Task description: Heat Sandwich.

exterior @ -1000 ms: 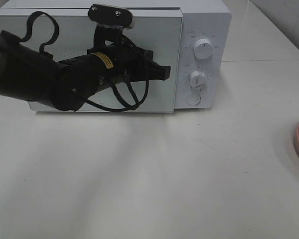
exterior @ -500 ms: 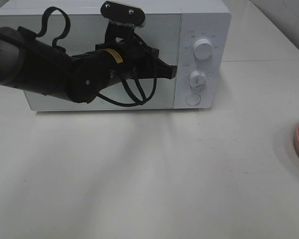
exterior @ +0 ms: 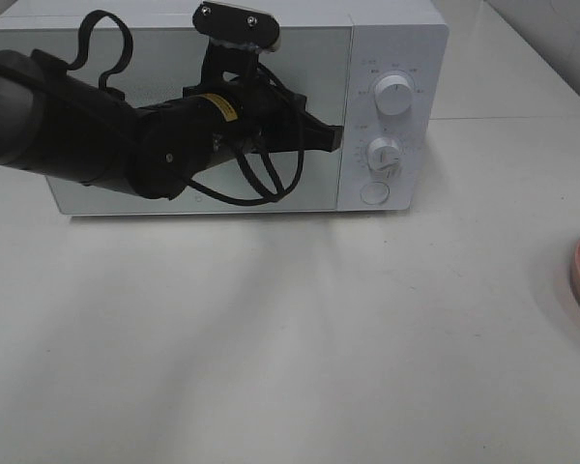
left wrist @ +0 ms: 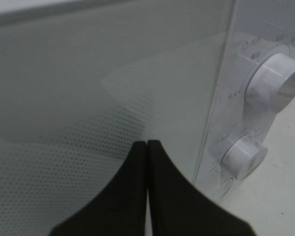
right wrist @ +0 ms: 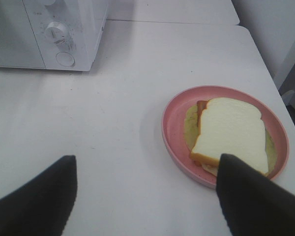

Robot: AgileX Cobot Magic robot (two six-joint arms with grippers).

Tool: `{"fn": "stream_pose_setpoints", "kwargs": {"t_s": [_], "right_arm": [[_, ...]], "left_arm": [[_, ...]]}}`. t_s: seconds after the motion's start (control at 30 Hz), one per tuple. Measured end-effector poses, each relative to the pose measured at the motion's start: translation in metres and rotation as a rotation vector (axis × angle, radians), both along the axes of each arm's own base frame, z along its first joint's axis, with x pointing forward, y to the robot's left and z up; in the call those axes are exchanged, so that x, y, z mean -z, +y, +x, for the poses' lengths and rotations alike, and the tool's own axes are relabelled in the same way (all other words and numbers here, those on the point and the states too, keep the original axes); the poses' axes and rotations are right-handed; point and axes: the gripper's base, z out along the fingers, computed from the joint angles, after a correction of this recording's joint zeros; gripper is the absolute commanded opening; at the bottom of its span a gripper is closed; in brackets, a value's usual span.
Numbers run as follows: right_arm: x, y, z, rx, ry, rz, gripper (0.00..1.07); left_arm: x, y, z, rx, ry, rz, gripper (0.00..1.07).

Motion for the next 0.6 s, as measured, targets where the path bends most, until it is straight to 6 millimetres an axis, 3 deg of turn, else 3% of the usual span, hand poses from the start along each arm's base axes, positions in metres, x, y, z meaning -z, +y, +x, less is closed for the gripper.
{"fn": "stream_pose_setpoints", "kwargs": {"t_s": [0.17, 0.43, 0.6], "right_arm": [[0.000, 0.000, 0.000, 0.000, 0.000, 0.000, 0.75], [0.000, 0.000, 0.000, 0.000, 0.000, 0.000, 0.75], [0.000, 0.000, 0.000, 0.000, 0.000, 0.000, 0.75]], "left_arm": [[-0.002, 0.003, -0.011, -0.008, -0.006, -0.016, 0.00], [-0.005, 0.000, -0.047, 0.059, 0.030, 0.010, 0.00], [-0.004, 0.002, -0.067, 0.111, 0.139, 0.077, 0.00]]}}
